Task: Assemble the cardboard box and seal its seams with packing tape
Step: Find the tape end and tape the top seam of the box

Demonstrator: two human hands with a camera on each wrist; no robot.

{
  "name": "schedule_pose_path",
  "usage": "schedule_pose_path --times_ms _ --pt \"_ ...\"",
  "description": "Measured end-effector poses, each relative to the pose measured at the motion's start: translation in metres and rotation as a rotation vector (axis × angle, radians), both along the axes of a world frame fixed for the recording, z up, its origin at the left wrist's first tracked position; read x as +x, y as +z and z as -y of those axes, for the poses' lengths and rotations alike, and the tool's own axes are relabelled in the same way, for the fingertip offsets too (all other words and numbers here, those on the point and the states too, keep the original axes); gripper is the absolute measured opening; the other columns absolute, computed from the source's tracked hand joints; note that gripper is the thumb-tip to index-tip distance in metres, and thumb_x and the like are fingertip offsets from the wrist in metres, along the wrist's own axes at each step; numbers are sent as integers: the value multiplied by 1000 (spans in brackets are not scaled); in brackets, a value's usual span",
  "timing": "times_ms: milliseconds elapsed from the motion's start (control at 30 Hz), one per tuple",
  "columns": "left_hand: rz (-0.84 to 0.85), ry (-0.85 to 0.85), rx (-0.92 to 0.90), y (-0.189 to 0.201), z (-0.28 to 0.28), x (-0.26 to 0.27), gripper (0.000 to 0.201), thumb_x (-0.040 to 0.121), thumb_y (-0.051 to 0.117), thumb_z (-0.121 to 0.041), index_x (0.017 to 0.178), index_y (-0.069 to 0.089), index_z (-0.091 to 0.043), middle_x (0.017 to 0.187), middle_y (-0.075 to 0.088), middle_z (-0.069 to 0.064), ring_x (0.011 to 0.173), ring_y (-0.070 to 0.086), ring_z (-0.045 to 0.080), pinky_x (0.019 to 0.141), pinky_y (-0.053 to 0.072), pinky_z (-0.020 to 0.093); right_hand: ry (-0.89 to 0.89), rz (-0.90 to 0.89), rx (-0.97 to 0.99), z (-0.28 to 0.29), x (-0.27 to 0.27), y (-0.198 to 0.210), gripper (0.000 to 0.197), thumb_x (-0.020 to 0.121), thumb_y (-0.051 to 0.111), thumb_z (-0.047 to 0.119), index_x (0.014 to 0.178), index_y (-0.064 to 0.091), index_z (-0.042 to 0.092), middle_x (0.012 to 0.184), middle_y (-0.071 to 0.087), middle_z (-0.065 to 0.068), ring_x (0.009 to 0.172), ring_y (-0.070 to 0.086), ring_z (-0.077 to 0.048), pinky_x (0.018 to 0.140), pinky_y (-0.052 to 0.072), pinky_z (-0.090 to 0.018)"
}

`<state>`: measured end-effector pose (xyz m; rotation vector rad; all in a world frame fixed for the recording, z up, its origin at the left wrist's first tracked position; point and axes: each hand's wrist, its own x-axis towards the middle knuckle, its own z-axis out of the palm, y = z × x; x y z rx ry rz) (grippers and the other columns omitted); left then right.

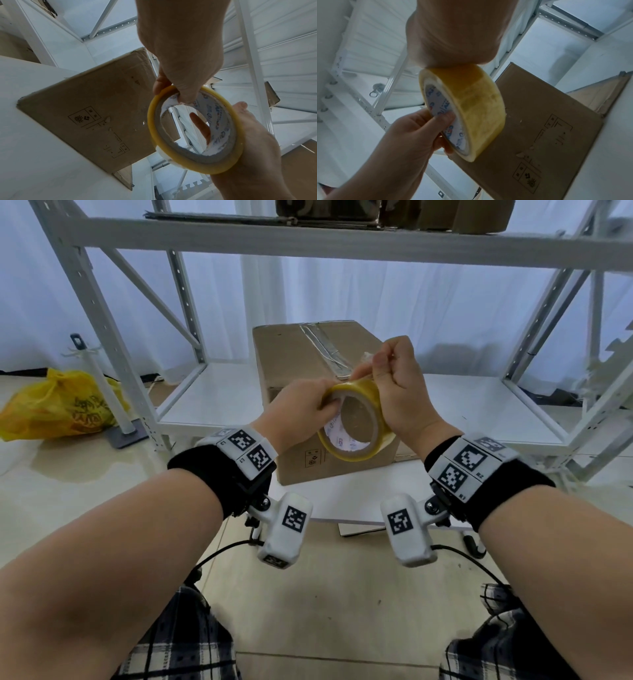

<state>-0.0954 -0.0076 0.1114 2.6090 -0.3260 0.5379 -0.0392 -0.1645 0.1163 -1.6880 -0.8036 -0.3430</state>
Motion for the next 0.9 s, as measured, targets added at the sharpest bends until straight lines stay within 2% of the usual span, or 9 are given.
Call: schedule_pose_path --times_ms 67,133,267,400,567,633,767,833,900 --pt "9 8 3 0 0 0 17 96 49 -20 93 62 -10 80 65 6 74 61 21 60 42 17 -42 58 10 -1 1 0 19 103 35 17 86 32 27 86 65 -15 77 63 -16 72 49 -16" --pt "5 19 -4 0 -1 0 20 96 49 -22 96 64 -8 82 67 8 75 63 22 63 47 22 -64 100 19 -2 1 -1 19 102 35 17 86 32 28 86 64 -17 78 63 -21 71 50 -19" --pt "-5 27 -8 0 0 0 21 96 49 -23 95 64 -8 82 67 8 75 63 22 62 46 20 -122 121 22 -2 1 -2 20 101 37 17 86 31 29 82 60 -14 76 61 -27 72 51 -33" --pt "-3 37 -18 -2 0 0 21 96 50 -23 92 64 -8 80 66 9 74 62 22 61 45 21 -148 118 27 -3 2 -2 21 101 37 16 85 31 27 78 52 -10 69 50 -19 67 46 -34" --pt "16 41 -9 -3 0 1 22 96 49 -24 92 64 -9 79 65 8 73 62 21 61 45 21 -147 138 49 -3 1 -1 18 99 35 21 84 30 28 76 50 -13 66 47 -20 64 45 -36" --pt "24 43 -38 -3 1 1 23 96 49 -25 95 65 -9 81 67 8 74 62 21 63 48 23 -164 161 73 -3 1 -1 17 99 34 22 84 30 28 73 51 -13 65 49 -22 63 46 -38" --pt "23 44 -94 -5 0 2 24 96 50 -26 97 66 -8 83 68 8 75 63 21 70 54 34 -274 213 100 -3 3 -1 18 100 36 24 84 30 32 62 48 7 56 49 -14 57 44 -31" --pt "19 59 -124 -5 0 2 25 96 50 -26 94 65 -6 82 67 10 74 63 22 69 55 34 -331 212 153 -4 3 0 20 101 35 23 84 30 32 58 46 9 51 46 -7 53 41 -25" --pt "24 78 -167 -5 2 3 24 96 51 -25 93 65 -5 80 67 11 72 63 23 66 54 28 -359 183 227 -3 4 3 19 101 36 24 84 30 31 56 46 5 48 45 -5 52 40 -23"
